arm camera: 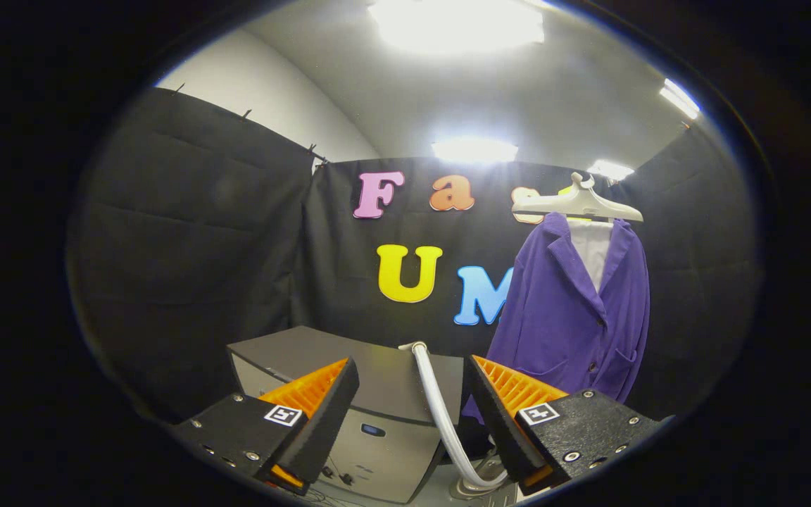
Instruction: Iron the clothes twice with a garment steamer, once on the left side and once on the right side.
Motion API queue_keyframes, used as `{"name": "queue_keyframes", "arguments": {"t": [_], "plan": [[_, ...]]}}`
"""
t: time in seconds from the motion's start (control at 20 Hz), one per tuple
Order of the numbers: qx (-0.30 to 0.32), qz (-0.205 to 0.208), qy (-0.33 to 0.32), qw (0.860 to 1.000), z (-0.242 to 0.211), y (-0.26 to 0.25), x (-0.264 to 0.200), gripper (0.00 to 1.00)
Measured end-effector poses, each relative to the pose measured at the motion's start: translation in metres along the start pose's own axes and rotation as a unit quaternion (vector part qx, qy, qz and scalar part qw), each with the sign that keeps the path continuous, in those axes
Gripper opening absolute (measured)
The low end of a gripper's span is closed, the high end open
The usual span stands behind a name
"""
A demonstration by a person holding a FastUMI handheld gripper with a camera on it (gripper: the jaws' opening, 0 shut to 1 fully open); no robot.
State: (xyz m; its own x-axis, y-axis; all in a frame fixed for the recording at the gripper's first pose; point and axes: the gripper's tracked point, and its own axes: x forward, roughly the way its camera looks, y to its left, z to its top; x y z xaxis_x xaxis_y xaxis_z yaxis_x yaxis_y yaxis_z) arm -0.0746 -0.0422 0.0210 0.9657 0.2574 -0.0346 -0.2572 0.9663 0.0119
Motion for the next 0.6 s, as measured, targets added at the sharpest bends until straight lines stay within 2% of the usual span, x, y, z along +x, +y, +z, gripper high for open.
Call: {"name": "queue_keyframes", "arguments": {"t": [0.15, 0.3, 0.45, 0.6], "plan": [[0.006, 0.033, -0.011, 0.999, 0.004, 0.009, -0.017, 0.95], [0.008, 0.035, -0.004, 0.999, 0.008, 0.003, -0.019, 0.95], [0.018, 0.053, -0.012, 0.998, 0.026, 0.014, -0.001, 0.95], [0.025, 0.053, -0.005, 0.998, 0.037, 0.015, 0.036, 0.95]]}}
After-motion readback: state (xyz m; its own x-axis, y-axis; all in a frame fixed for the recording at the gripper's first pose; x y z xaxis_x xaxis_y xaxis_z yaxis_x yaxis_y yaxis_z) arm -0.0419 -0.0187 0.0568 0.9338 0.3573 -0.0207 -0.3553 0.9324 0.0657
